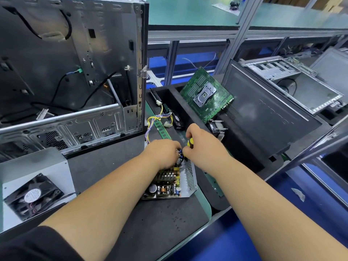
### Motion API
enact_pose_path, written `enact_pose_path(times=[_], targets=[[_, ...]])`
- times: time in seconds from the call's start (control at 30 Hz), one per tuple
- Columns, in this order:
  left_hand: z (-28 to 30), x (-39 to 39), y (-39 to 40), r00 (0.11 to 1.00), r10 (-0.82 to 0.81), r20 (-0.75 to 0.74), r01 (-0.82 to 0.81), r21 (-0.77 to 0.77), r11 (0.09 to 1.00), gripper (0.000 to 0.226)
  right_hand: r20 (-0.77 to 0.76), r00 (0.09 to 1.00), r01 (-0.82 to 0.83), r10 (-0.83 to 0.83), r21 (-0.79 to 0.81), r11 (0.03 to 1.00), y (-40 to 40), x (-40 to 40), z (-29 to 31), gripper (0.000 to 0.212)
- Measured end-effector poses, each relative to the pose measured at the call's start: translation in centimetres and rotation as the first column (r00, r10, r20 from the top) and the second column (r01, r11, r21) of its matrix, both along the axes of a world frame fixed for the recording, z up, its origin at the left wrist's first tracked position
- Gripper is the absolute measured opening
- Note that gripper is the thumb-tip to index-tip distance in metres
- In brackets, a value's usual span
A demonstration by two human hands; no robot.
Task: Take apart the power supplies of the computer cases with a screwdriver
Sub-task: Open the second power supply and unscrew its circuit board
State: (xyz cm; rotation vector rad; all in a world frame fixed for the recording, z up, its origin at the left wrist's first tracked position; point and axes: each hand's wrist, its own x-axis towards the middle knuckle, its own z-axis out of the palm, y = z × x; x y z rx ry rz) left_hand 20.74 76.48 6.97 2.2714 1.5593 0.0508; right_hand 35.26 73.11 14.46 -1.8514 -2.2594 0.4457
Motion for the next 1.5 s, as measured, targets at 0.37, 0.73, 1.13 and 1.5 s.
enact_pose_path(times=[0.37,0.73,1.13,1.5], targets=[[0.17,-0.01,-0.08,1.000,0.010,-0.005,-0.010,-0.014,1.000,0.035,0.149,0.989,-0.026,0.020,0.037,0.999,-0.21,0.10,0.00,0.021],[0.24,0.14,-0.03,1.000,0.015,0.013,-0.015,-0.027,1.000,0.033,0.174,0.984,-0.032,0.023,0.050,0.998,-0.69,-0.17,0.30,0.027],[0.11,0.11,0.09,1.000,0.017,0.015,-0.016,-0.027,1.000,0.034,0.162,0.983,-0.097,0.084,0.074,0.993,-0.84,-0.31,0.43,0.021],[0.14,0.25,0.04,1.000,0.016,0.004,-0.016,-0.010,1.000,0.035,0.054,0.995,-0.090,0.088,0.022,0.996,-0.69,0.10,0.86,0.018]])
